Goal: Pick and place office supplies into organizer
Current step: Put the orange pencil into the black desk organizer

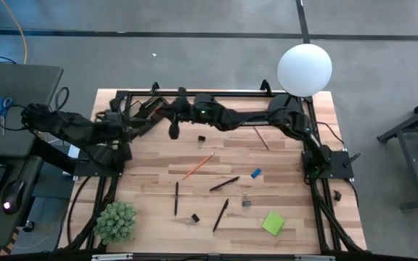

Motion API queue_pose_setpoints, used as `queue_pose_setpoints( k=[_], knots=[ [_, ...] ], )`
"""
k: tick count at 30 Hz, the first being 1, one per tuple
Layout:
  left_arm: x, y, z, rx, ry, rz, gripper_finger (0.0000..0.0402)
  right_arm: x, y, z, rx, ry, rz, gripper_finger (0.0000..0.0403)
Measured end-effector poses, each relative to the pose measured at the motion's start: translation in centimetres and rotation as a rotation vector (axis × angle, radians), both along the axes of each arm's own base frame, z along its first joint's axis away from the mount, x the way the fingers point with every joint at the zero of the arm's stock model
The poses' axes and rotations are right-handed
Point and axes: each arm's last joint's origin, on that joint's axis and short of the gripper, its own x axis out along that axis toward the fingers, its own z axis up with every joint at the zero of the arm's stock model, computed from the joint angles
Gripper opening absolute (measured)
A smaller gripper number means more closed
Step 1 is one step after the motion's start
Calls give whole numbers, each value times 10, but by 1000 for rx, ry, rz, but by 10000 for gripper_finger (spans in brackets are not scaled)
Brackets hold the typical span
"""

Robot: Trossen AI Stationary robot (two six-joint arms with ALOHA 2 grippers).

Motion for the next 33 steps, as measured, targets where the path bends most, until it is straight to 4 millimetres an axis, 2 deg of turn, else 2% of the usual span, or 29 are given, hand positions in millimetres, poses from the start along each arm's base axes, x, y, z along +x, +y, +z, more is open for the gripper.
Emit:
queue_pose_setpoints(
  k=[4,8,10,13,18,22,27,30,33],
  knots=[
    [-16,5,-2,-9,8,-8,41,28,-6,-7,2,37,1,8],
    [-28,9,-5,-14,28,-13,27,51,-20,-5,-4,8,-10,7],
    [-32,10,-5,-19,23,-24,22,53,-26,-18,-11,-59,-19,5],
    [-36,11,-5,-25,20,-48,17,50,-38,-37,20,-56,-39,6],
    [-37,12,-10,-16,74,-17,19,46,-53,-40,43,-5,-50,11],
    [-33,12,-25,4,190,94,19,48,-46,-42,46,22,39,6],
    [-29,11,-36,-19,237,95,19,50,-34,-38,62,78,131,7],
    [-27,10,-44,-22,272,112,19,48,-27,-30,63,152,168,7],
    [-28,11,-51,-39,299,140,19,39,-14,-10,9,245,183,5]
  ],
)
